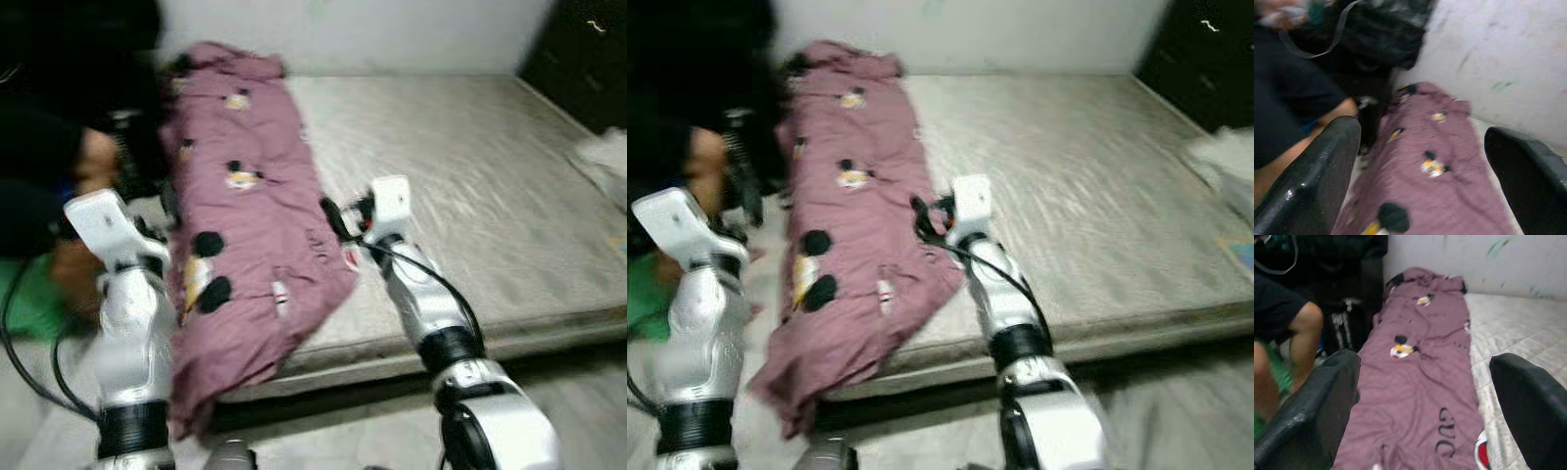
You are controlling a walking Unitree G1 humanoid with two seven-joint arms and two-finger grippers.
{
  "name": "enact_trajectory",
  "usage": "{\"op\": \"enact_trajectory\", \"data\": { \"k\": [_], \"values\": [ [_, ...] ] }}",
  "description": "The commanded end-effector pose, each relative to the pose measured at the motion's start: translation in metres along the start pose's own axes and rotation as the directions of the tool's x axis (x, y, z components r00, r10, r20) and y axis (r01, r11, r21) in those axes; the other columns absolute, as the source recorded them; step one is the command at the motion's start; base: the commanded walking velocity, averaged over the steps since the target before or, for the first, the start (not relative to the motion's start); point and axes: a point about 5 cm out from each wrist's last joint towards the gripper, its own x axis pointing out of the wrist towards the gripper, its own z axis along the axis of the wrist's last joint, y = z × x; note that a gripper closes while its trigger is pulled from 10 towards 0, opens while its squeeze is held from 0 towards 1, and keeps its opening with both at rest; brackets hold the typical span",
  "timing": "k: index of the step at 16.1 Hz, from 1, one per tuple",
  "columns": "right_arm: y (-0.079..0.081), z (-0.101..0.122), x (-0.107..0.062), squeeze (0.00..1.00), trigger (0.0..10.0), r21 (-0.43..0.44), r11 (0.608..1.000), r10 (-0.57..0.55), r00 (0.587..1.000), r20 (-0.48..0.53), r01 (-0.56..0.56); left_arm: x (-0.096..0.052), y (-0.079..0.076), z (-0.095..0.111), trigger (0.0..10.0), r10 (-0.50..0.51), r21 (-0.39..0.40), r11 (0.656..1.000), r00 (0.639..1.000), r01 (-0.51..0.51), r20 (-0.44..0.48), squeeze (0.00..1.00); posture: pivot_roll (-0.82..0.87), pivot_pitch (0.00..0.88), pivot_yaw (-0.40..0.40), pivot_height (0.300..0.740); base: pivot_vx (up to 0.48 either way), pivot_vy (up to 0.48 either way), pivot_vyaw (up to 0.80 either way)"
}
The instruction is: Clean up the room
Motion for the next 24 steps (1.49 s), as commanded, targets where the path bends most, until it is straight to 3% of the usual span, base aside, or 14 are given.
{"op": "enact_trajectory", "data": {
  "k": [1,5,7,12,16,24],
  "values": [
    [-0.002,0.000,0.000,0.00,10.0,-0.009,1.000,-0.003,1.000,-0.004,0.003,-0.001,-0.005,0.001,10.0,-0.017,0.011,1.000,1.000,0.017,0.007,0.00,0.10,0.000,-0.066,0.740,0.000,0.000,0.80],
    [0.008,-0.010,-0.008,0.00,10.0,-0.012,1.000,-0.021,1.000,-0.002,0.021,-0.004,-0.011,-0.002,10.0,-0.102,0.003,0.995,0.994,0.102,-0.026,0.00,0.09,0.000,-0.039,0.740,0.000,0.000,0.00],
    [0.001,-0.007,-0.013,0.00,10.0,-0.003,0.998,-0.061,0.998,0.017,0.062,-0.005,-0.015,-0.001,10.0,-0.130,-0.011,0.991,0.991,0.130,-0.027,0.00,0.08,0.000,-0.037,0.740,0.000,0.000,0.00],
    [0.000,-0.015,-0.022,0.00,10.0,0.004,0.996,-0.086,0.996,-0.002,0.086,-0.018,-0.017,-0.009,10.0,-0.145,-0.024,0.989,0.987,0.144,-0.065,0.00,0.07,0.033,-0.025,0.740,0.184,0.000,-0.29],
    [-0.001,-0.015,-0.024,0.00,10.0,-0.004,0.996,-0.093,0.996,-0.005,0.093,-0.018,-0.022,-0.008,10.0,-0.173,-0.034,0.985,0.983,0.171,-0.070,0.00,0.07,0.042,-0.021,0.740,0.331,0.000,0.00],
    [-0.002,-0.014,-0.026,0.00,10.0,-0.012,0.995,-0.102,0.995,-0.010,0.102,-0.021,-0.021,-0.011,10.0,-0.151,-0.025,0.988,0.983,0.150,-0.099,0.00,0.08,0.062,-0.026,0.740,0.000,0.000,0.00]
  ]
}}
